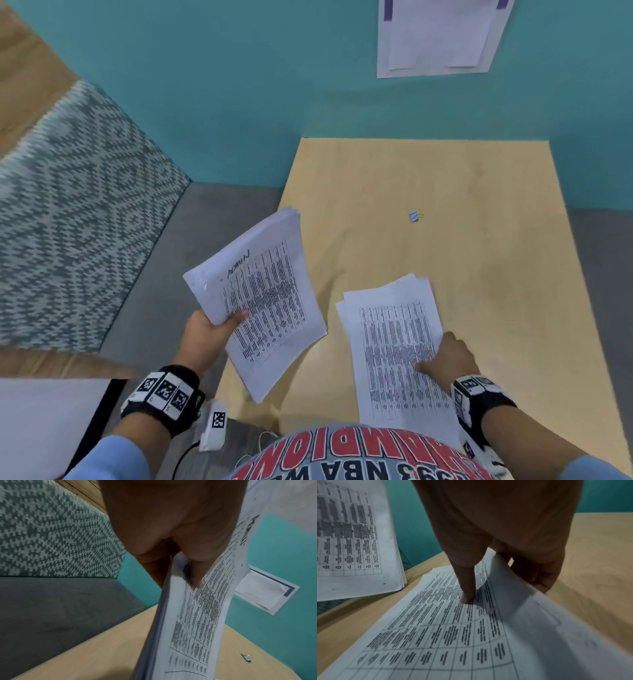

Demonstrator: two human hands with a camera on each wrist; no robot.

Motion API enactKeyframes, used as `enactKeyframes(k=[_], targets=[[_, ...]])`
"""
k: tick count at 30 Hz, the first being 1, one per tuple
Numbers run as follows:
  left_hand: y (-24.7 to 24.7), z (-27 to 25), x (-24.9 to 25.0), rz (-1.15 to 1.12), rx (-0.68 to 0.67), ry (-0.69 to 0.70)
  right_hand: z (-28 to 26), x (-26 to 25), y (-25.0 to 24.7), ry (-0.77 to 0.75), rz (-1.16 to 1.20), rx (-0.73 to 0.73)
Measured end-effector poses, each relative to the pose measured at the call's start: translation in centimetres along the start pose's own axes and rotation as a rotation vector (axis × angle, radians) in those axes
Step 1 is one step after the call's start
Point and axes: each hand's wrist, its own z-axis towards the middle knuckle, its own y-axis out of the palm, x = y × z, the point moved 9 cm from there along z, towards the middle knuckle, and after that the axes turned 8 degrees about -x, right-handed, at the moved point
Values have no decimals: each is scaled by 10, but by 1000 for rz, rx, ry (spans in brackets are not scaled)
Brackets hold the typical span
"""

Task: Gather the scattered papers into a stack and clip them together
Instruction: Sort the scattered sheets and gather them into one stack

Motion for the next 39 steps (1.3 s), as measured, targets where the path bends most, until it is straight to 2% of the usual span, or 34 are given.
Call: enactKeyframes(k=[4, 9, 14, 19, 21, 24, 27, 29, 34, 37, 39], targets=[[0, 2, -4, -31, -4, -2, -9, -4, -1, -116, 232, 30], [-3, 9, -15, -45, -28, -23, -23, 29, -36, -149, 404, 166], [10, 15, -10, -10, -59, -44, -32, 46, -51, -135, 470, -45], [34, 24, 0, 15, -120, -55, -56, 30, -92, -294, 793, -21], [46, 28, 8, 40, -144, -46, -68, 21, -113, -353, 807, -1], [68, 32, 18, 45, -181, -41, -87, 18, -151, -389, 736, 129], [89, 35, 27, 37, -216, -38, -117, 5, -189, -432, 581, 254], [104, 33, 35, 29, -240, -36, -142, -8, -210, -485, 520, 283], [139, 23, 54, -64, -354, -61, -174, -22, -243, -646, 724, 192], [161, 7, 88, -112, -475, -21, -154, -17, -245, -640, 993, 52], [172, -5, 113, -156, -542, 26, -138, -18, -234, -607, 1050, -48]])
